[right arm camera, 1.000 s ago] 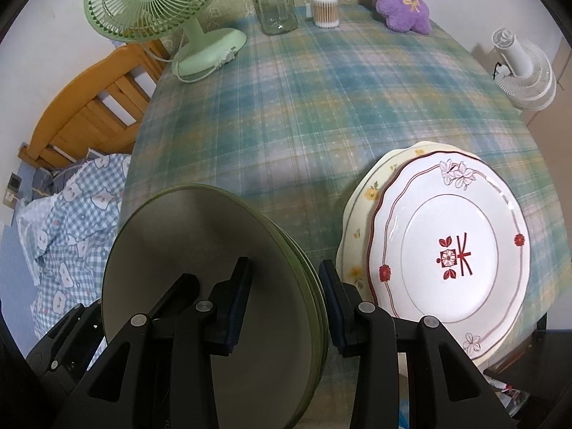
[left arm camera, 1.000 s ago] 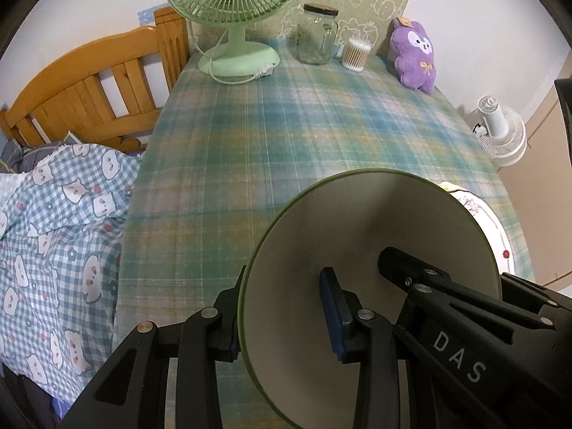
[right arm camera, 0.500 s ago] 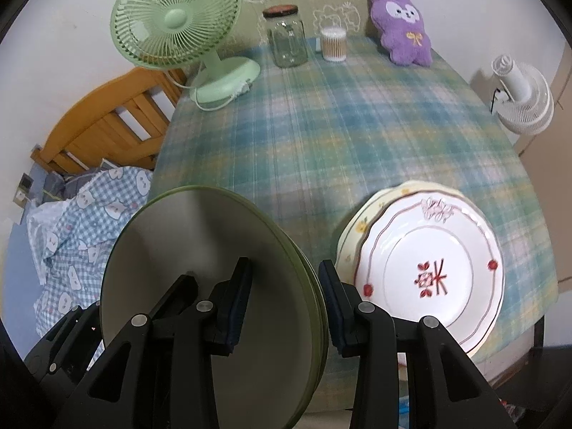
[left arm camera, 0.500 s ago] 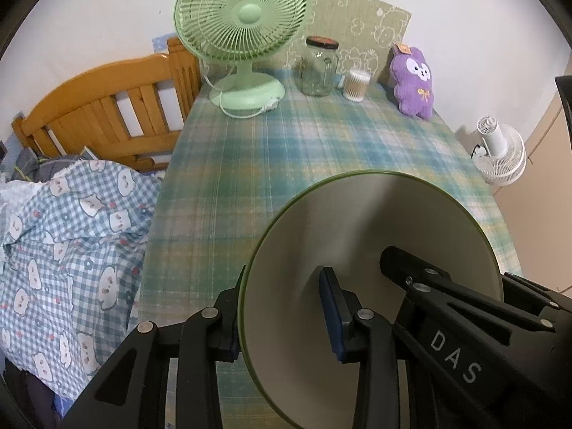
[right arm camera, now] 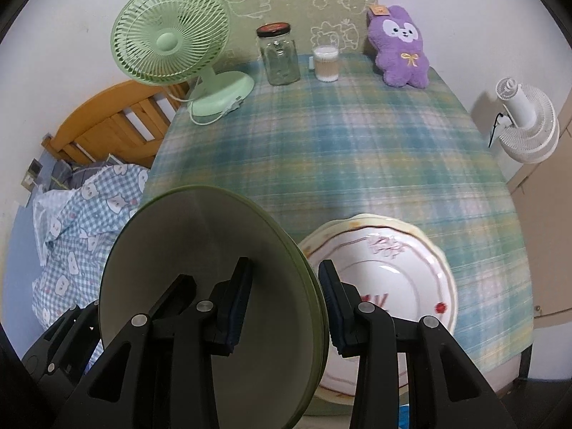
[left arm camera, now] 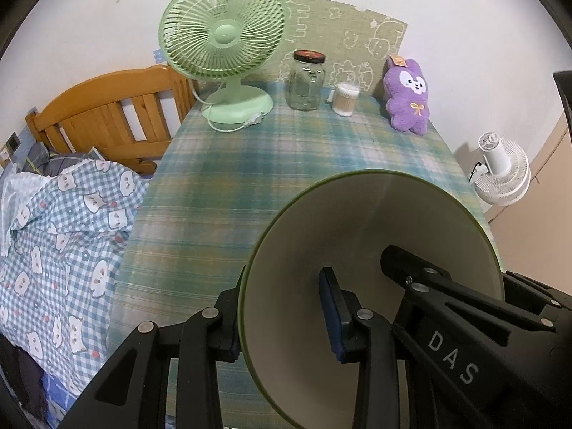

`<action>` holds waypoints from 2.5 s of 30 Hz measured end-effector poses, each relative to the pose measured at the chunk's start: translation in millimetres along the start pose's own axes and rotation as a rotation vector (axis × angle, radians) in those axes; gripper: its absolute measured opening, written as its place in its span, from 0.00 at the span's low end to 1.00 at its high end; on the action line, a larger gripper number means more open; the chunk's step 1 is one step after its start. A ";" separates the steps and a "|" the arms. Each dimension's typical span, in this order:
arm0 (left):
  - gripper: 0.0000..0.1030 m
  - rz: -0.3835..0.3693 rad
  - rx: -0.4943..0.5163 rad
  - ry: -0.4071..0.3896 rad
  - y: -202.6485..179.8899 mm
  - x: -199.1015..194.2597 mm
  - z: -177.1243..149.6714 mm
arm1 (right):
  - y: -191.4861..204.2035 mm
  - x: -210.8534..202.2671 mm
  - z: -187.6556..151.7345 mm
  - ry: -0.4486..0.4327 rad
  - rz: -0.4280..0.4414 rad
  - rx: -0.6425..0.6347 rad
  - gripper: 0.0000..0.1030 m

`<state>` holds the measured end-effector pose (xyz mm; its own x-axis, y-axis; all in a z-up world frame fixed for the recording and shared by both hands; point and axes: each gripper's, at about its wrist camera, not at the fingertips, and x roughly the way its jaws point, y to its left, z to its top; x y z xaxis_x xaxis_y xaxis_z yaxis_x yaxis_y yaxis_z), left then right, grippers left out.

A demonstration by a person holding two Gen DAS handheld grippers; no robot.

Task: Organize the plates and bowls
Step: 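Lower the cream bowl onto the grey dishes on the plate stack, then open the right tool and raise it off the cream bowl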

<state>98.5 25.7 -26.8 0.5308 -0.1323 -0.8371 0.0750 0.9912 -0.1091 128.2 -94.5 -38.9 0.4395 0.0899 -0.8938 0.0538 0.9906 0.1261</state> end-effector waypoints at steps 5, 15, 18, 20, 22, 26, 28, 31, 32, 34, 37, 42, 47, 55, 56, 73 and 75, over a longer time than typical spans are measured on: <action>0.32 -0.001 0.005 0.004 -24.3 1.2 -1.9 | -24.5 -4.3 -0.8 0.002 -0.002 0.008 0.41; 0.32 -0.010 0.013 0.027 -65.8 11.1 -6.5 | -70.7 -5.9 -3.8 0.018 -0.014 0.031 0.41; 0.32 -0.014 0.014 0.041 -77.3 16.7 -8.7 | -82.1 -2.8 -4.6 0.028 -0.019 0.037 0.41; 0.32 -0.014 0.014 0.051 -83.2 20.7 -10.0 | -89.4 0.0 -5.4 0.037 -0.021 0.041 0.41; 0.32 -0.014 0.012 0.061 -87.7 24.7 -12.0 | -95.0 3.4 -5.5 0.045 -0.021 0.042 0.41; 0.32 -0.011 0.003 0.079 -94.6 33.1 -15.2 | -105.5 11.9 -6.8 0.068 -0.023 0.040 0.41; 0.32 -0.008 -0.003 0.093 -97.8 38.5 -17.1 | -109.1 16.6 -8.3 0.081 -0.023 0.039 0.41; 0.32 -0.001 -0.014 0.115 -101.8 46.8 -19.4 | -113.5 24.8 -9.8 0.104 -0.021 0.037 0.41; 0.32 0.003 -0.016 0.119 -102.6 48.4 -19.8 | -115.2 27.3 -9.7 0.112 -0.018 0.036 0.41; 0.32 0.014 -0.019 0.126 -103.6 51.2 -20.5 | -117.1 31.4 -9.9 0.125 -0.009 0.034 0.41; 0.32 0.033 -0.032 0.142 -101.7 57.2 -20.7 | -117.0 38.7 -9.8 0.141 0.005 0.027 0.41; 0.32 0.047 -0.043 0.158 -99.1 62.9 -22.5 | -114.9 50.0 -9.3 0.164 0.018 0.017 0.41; 0.32 0.057 -0.040 0.147 -99.2 64.5 -21.9 | -114.2 52.4 -6.9 0.154 0.017 0.005 0.41; 0.38 0.050 -0.047 0.156 -97.4 65.2 -22.1 | -112.7 51.8 -6.9 0.147 0.008 -0.002 0.41; 0.43 0.044 -0.052 0.159 -95.8 65.7 -22.3 | -112.3 50.7 -6.8 0.139 -0.004 -0.008 0.41; 0.81 0.095 -0.029 0.046 -82.0 21.2 -21.8 | -109.2 2.0 -12.2 -0.005 -0.060 -0.046 0.64; 0.84 0.093 -0.015 0.024 -78.1 13.3 -19.8 | -104.5 -8.3 -13.3 -0.034 -0.070 -0.048 0.66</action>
<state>83.0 -53.4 -40.1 0.5147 -0.0398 -0.8564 0.0137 0.9992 -0.0383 107.0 -197.5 -50.3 0.4661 0.0179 -0.8845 0.0429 0.9982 0.0429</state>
